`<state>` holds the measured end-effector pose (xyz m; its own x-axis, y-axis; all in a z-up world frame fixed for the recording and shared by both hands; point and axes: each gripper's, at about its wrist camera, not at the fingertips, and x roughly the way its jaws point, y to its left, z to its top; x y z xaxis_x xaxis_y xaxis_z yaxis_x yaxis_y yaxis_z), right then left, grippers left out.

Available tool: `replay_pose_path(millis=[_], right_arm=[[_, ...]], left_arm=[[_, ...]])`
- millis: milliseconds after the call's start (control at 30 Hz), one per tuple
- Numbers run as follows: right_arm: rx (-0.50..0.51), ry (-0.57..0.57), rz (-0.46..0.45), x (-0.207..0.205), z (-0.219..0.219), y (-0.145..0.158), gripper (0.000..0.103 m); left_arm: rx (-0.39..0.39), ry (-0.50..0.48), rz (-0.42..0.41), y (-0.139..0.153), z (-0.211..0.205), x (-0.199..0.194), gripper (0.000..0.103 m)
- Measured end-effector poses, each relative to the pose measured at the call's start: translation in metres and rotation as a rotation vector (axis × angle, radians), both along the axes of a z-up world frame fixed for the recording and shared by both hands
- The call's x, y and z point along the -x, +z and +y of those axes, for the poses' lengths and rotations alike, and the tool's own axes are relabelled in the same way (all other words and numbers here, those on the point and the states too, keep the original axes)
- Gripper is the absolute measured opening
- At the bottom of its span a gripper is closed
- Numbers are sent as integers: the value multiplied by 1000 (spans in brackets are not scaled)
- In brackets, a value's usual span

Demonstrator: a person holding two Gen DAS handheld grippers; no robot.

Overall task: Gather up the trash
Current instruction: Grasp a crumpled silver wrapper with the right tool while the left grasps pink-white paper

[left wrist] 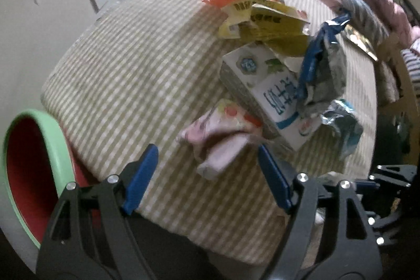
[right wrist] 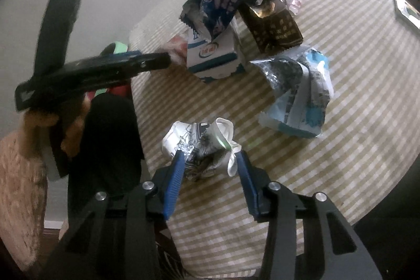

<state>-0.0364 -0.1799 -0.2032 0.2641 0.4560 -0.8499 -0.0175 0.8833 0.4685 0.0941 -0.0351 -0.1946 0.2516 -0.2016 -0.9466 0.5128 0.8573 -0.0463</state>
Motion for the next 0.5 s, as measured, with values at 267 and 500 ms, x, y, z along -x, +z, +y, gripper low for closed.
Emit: replay_pose_path(millis=[267,500], right_arm=[[2,-19,-13,0,2,1,51],[-10,-29,-12,0,-7,5,51]], left_arm=[[-24,-19,11,-16,-18,-15,70],[57,21,40,-17,-17,-7,17]])
